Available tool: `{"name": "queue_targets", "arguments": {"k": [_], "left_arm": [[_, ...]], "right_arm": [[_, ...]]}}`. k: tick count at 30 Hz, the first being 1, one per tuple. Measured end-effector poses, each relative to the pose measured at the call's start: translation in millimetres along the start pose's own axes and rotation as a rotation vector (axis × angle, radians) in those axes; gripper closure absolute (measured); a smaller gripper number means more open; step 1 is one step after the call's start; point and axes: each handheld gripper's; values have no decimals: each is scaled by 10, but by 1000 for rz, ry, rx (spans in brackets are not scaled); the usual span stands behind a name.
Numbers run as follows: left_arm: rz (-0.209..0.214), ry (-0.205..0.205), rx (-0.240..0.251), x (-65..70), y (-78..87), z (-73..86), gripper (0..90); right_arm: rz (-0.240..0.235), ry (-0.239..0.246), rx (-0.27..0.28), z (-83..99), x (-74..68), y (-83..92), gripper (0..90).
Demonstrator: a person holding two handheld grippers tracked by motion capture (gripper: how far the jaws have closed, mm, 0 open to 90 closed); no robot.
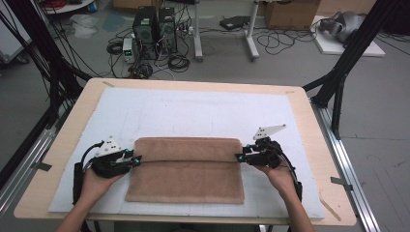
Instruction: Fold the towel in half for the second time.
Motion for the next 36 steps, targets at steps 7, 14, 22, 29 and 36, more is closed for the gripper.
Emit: {"name": "queue_targets", "arguments": {"k": [7, 14, 22, 29, 36], "left_arm": [[-9, 23, 7, -86, 110, -143, 514], [-7, 27, -4, -151, 70, -374, 450], [2, 20, -73, -205, -135, -460, 417], [29, -25, -107, -178, -185, -458, 635], [47, -49, -66, -119, -69, -421, 792]], "right_arm": [[68, -2, 36, -134, -1, 185, 414], [82, -2, 30, -345, 21, 137, 399], [32, 3, -56, -433, 52, -170, 335], [-44, 23, -105, -420, 33, -281, 551], [-97, 73, -91, -411, -32, -207, 784]]}}
Point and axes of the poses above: each handheld gripper's, and its own axes: y roughly backward along the jaws, z roughly out of its underside, x roughly to its right, and after that the axes turned 13 degrees about -x, right-handed
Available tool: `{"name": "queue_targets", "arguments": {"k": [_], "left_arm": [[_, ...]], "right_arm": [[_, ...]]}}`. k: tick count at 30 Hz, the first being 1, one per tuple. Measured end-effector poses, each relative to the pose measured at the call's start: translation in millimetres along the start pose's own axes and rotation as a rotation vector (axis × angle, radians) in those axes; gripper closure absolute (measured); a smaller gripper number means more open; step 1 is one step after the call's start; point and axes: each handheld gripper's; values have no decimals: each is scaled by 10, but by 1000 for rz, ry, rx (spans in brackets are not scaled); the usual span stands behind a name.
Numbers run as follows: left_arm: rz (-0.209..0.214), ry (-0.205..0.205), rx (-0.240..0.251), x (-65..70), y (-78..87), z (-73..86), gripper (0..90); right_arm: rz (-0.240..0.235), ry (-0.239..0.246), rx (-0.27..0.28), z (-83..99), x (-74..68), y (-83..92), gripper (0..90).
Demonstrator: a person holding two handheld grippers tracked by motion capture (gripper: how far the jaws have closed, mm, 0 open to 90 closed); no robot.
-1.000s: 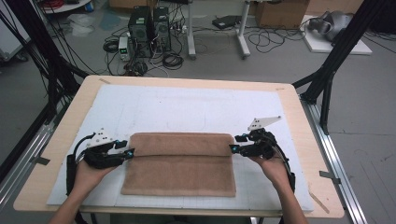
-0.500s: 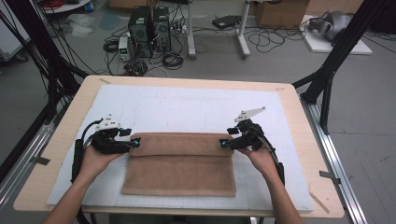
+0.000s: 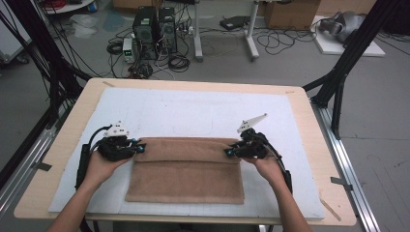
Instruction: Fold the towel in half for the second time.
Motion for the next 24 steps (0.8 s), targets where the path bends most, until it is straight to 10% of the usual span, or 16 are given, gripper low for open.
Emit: {"name": "queue_targets", "arguments": {"k": [11, 14, 24], "left_arm": [[62, -87, 73, 302, 494, 446, 790], [71, -90, 81, 355, 589, 538, 552], [34, -63, 91, 271, 426, 373, 472]], "right_arm": [[-62, 164, 62, 173, -481, 317, 782], [-79, 190, 71, 247, -628, 375, 602], [-6, 110, 85, 105, -334, 298, 469]]}}
Point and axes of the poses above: each handheld gripper's, and its own axes: y roughly backward along the jaws, z roughly out of its underside, x roughly to its right, and after that the axes turned 13 degrees about -x, right-handed
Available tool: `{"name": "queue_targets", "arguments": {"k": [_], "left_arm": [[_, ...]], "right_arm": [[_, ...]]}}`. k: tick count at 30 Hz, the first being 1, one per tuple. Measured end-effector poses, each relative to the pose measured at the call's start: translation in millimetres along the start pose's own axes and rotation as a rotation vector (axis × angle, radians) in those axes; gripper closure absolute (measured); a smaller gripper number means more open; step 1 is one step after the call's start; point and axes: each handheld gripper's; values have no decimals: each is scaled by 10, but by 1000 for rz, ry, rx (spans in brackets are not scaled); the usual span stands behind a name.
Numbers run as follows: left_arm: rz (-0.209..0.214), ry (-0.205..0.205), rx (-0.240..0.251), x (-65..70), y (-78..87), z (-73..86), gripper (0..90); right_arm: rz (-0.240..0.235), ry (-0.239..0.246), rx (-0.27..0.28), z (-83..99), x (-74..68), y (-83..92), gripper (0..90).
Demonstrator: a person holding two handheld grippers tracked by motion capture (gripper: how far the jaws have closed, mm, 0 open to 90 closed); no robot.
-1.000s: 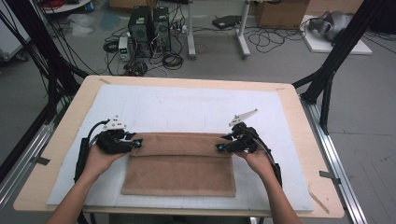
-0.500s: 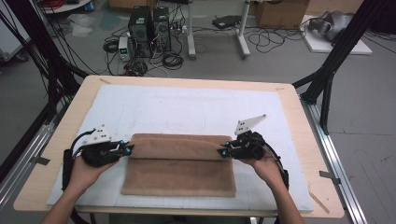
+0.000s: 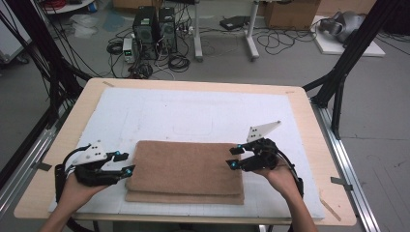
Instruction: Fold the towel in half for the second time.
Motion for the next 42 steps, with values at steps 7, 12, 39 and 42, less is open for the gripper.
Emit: {"name": "queue_targets", "arguments": {"k": [7, 12, 39, 42], "left_arm": [[-111, 69, -5, -211, -332, -131, 462], [-59, 116, -68, -377, -579, -151, 440], [-78, 170, -9, -517, -706, -195, 799], [-109, 157, 16, -549, -659, -358, 801]], "right_arm": [[132, -102, -74, -17, 321, -226, 380], [155, -138, -109, 0, 423, -358, 352], [175, -161, -86, 5, 494, -386, 767], [223, -163, -66, -104, 533, -286, 767]]}}
Point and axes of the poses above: each handheld gripper's, and its own axes: y roughly backward along the jaws, z roughly out of its underside, x roughly to its right, and after that the axes turned 13 degrees about -x, right-handed
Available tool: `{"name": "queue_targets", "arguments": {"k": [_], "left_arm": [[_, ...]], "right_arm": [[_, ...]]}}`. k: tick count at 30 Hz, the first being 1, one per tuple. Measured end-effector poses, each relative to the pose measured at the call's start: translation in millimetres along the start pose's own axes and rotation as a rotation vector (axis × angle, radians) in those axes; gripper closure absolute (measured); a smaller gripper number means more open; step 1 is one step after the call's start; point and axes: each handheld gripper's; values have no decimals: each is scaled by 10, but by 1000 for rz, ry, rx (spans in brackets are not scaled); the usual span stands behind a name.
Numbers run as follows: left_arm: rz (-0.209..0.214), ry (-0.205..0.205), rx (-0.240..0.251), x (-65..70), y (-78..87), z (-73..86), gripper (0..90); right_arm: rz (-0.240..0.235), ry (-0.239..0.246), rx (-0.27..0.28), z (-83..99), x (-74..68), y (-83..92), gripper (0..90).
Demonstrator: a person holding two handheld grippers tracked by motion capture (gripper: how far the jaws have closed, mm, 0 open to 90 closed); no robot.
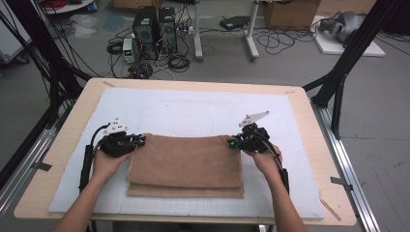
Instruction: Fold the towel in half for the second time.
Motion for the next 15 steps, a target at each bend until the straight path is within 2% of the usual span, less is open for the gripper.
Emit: {"name": "queue_targets", "arguments": {"k": [5, 8, 10, 11, 12, 13, 14, 15], "left_arm": [[-33, 21, 42, -107, -20, -350, 800], [-35, 44, 62, -200, -69, -539, 801], [-63, 55, 52, -259, -136, -650, 785], [-55, 89, 53, -282, -157, -667, 727], [-32, 118, 55, -300, -176, -668, 642], [-32, 117, 42, -304, -196, -658, 563], [-49, 92, 8, -306, -207, -640, 553], [-59, 86, -18, -313, -214, -615, 535]], "right_arm": [[60, -20, 39, -214, 176, 140, 767], [92, -33, 40, -352, 319, 185, 762], [109, -65, 64, -446, 440, 204, 700], [113, -86, 75, -482, 498, 204, 667], [95, -102, 80, -501, 541, 186, 636], [78, -111, 74, -515, 572, 156, 597], [78, -120, 73, -519, 569, 129, 587], [69, -124, 65, -520, 553, 105, 565]]}}
Point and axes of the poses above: each handheld gripper's, and its own axes: y roughly backward along the jaws, z roughly out of its underside, x roughly to its right, and after that the axes turned 13 degrees about -x, right-handed
